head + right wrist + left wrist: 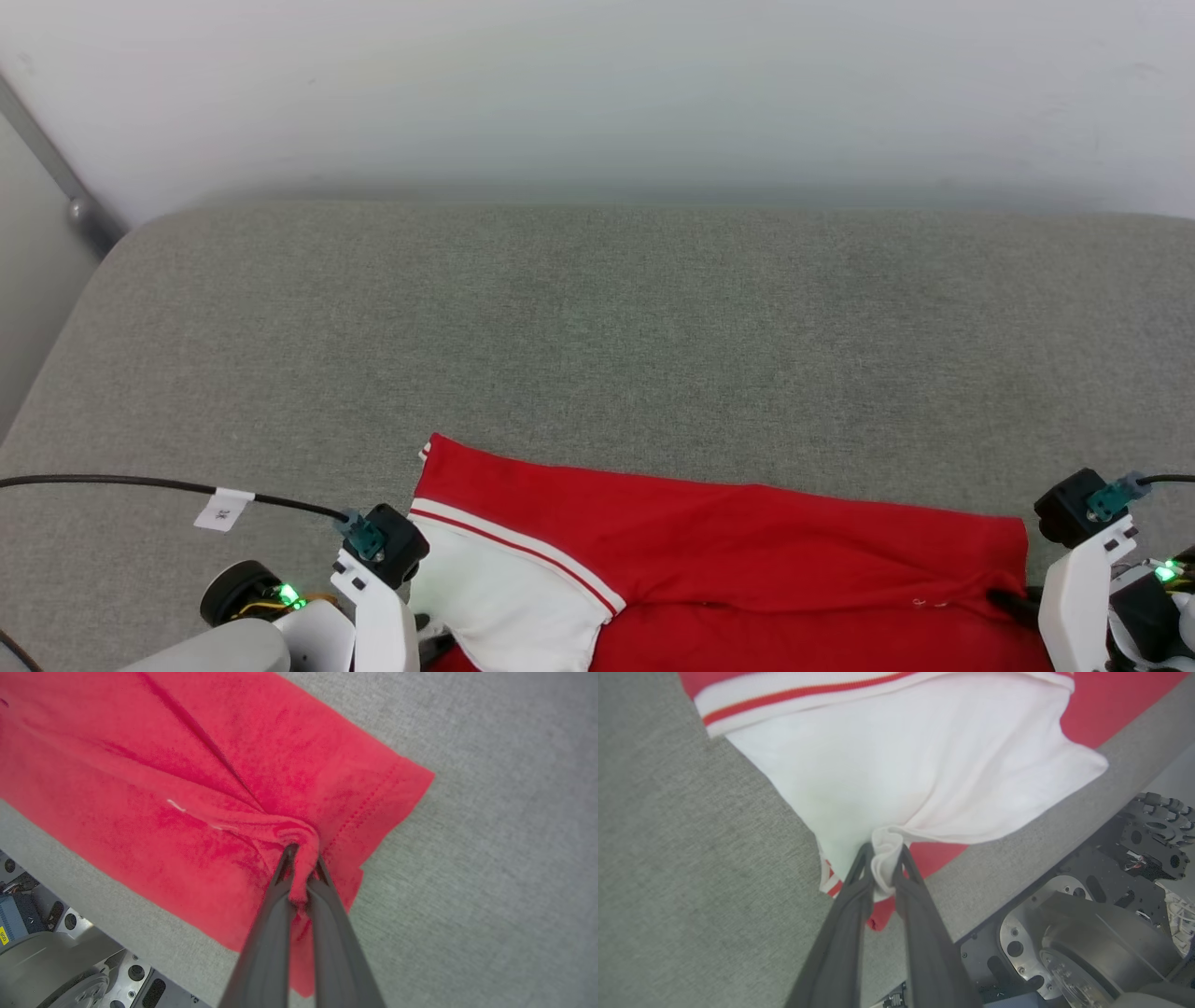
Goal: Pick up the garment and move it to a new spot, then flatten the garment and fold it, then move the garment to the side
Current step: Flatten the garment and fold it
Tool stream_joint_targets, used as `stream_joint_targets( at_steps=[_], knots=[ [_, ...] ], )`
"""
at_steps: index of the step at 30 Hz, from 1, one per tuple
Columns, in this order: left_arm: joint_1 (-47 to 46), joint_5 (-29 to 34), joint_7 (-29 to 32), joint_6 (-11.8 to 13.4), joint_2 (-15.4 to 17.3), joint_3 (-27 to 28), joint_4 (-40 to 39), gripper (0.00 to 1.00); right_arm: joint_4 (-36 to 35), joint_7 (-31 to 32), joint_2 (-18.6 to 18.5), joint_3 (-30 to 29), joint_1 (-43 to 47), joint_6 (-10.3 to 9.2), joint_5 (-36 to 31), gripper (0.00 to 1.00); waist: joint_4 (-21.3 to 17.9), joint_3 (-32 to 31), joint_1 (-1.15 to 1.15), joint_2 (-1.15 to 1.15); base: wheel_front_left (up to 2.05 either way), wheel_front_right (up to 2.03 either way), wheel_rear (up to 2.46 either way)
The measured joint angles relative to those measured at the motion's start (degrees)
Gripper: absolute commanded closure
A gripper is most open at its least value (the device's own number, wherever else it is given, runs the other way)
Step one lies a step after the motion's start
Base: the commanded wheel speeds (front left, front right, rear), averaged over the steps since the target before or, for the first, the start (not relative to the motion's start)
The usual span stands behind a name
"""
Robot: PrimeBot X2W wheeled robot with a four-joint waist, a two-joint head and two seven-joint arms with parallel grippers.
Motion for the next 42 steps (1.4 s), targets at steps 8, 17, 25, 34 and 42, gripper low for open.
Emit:
stream_joint_targets(
  at_steps=[8, 17, 25, 34, 42],
  knots=[
    [1.1, 6.2, -14.0, 5.5, 2.0, 3.8, -3.5, 0.00, -4.5, -7.4, -4.2, -5.8, 0.3, 0.00, -4.2, 0.00, 0.0, -1.9, 0.00, 0.00, 0.00, 0.00, 0.00],
    [5.2, 13.5, -33.0, 21.5, 0.7, 10.2, -3.0, 0.00, -3.1, -14.4, -3.8, -23.7, 8.5, 0.00, -1.8, 0.00, 1.0, -2.6, 0.00, 0.00, 0.00, 0.00, 0.00],
    [10.8, 19.1, -35.4, 29.4, -3.4, 18.9, -4.4, 0.00, 0.7, -12.8, 2.0, -32.6, 19.0, 0.00, 2.1, 0.00, 2.6, -0.5, 0.01, 0.00, 0.00, 0.00, 0.00],
    [21.4, 27.1, -35.5, 29.6, -8.9, 32.6, -7.2, 0.00, 0.6, -7.0, 8.3, -34.2, 23.2, 0.00, 2.4, 0.00, 3.9, 1.9, 0.01, 0.00, 0.00, 0.00, 0.00],
    [28.1, 34.1, -35.6, 26.3, -15.5, 43.2, -7.7, 0.00, -2.4, 0.7, 8.7, -32.4, 23.4, -0.14, 3.4, 0.00, 5.1, 2.5, 0.01, 0.00, 0.00, 0.00, 0.00]
  ],
)
